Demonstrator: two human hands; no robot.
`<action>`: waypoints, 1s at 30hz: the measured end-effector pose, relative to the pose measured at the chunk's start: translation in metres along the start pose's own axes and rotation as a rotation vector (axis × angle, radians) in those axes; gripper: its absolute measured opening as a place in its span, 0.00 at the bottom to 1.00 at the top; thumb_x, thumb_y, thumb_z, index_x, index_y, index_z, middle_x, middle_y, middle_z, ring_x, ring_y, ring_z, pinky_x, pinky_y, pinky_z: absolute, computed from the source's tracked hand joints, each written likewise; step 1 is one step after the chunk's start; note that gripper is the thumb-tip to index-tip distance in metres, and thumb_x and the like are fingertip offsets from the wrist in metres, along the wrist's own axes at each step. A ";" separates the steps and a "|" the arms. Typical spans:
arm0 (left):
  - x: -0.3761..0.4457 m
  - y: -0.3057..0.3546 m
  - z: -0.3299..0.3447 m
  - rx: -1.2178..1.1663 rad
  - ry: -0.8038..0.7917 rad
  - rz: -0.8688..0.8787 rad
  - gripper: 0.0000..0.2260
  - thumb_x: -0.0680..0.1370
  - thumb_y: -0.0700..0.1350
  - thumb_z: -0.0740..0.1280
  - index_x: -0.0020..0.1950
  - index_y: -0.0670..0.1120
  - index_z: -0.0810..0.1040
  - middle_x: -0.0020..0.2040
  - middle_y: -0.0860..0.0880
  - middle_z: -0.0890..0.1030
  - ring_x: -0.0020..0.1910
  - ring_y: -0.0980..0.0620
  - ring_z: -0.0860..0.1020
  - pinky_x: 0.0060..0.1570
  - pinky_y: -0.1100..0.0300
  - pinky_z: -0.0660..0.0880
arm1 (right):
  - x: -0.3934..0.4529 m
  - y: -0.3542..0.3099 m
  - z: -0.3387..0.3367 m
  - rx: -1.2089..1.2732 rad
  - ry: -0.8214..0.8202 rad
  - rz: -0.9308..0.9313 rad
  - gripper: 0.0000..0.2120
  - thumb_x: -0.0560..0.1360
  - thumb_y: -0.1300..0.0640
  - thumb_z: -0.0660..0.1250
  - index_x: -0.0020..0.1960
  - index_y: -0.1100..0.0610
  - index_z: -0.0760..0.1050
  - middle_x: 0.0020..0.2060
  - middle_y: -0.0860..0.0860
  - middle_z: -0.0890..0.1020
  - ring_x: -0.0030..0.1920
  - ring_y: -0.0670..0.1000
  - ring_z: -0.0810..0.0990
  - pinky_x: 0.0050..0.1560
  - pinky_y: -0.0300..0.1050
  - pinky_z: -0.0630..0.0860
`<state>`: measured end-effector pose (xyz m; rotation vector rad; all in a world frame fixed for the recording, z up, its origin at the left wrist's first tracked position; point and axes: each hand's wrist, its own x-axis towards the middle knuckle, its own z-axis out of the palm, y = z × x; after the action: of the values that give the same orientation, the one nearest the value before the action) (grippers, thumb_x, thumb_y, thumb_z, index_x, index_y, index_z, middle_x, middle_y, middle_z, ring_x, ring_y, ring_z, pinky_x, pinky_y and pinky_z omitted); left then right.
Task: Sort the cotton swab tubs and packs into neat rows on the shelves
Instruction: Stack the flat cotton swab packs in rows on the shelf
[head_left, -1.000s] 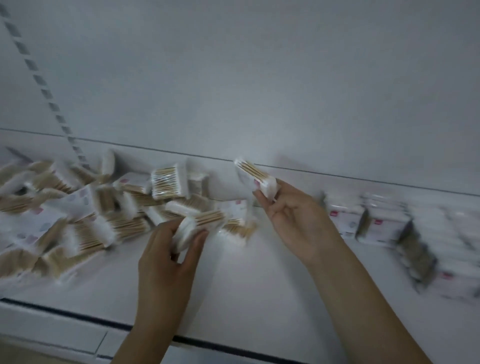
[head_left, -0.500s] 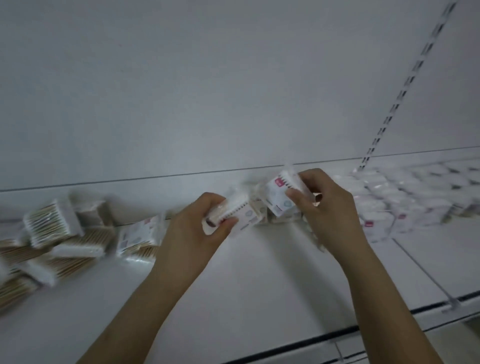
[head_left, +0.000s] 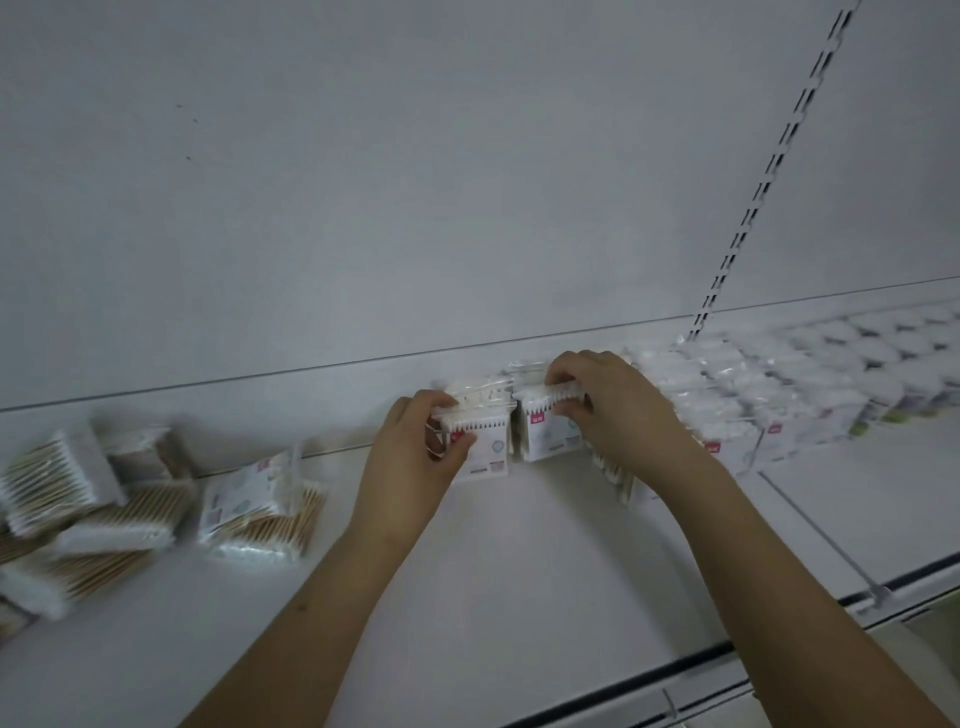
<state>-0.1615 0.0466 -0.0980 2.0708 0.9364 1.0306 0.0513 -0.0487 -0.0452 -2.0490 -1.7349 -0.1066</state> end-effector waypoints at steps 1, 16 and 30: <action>-0.001 -0.002 0.000 -0.011 0.011 0.017 0.13 0.74 0.44 0.75 0.56 0.51 0.77 0.48 0.55 0.74 0.39 0.56 0.78 0.42 0.63 0.78 | 0.001 0.001 0.000 -0.002 0.011 -0.009 0.10 0.74 0.59 0.72 0.54 0.52 0.76 0.46 0.44 0.77 0.48 0.50 0.74 0.46 0.43 0.65; -0.007 -0.005 0.013 -0.050 0.028 0.080 0.17 0.73 0.37 0.74 0.60 0.47 0.76 0.52 0.54 0.70 0.42 0.57 0.78 0.43 0.69 0.77 | 0.000 0.006 0.003 -0.095 0.019 -0.009 0.08 0.72 0.57 0.75 0.49 0.52 0.79 0.44 0.47 0.79 0.46 0.51 0.75 0.47 0.44 0.66; -0.011 0.008 -0.001 -0.057 -0.096 -0.058 0.27 0.75 0.44 0.74 0.69 0.52 0.65 0.60 0.51 0.68 0.38 0.63 0.79 0.42 0.67 0.78 | 0.000 -0.011 -0.013 -0.080 0.099 0.018 0.07 0.76 0.58 0.69 0.53 0.54 0.79 0.51 0.50 0.78 0.52 0.53 0.75 0.52 0.47 0.69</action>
<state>-0.1647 0.0341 -0.0955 2.0157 0.9022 0.9095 0.0438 -0.0523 -0.0299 -2.0786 -1.6771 -0.2718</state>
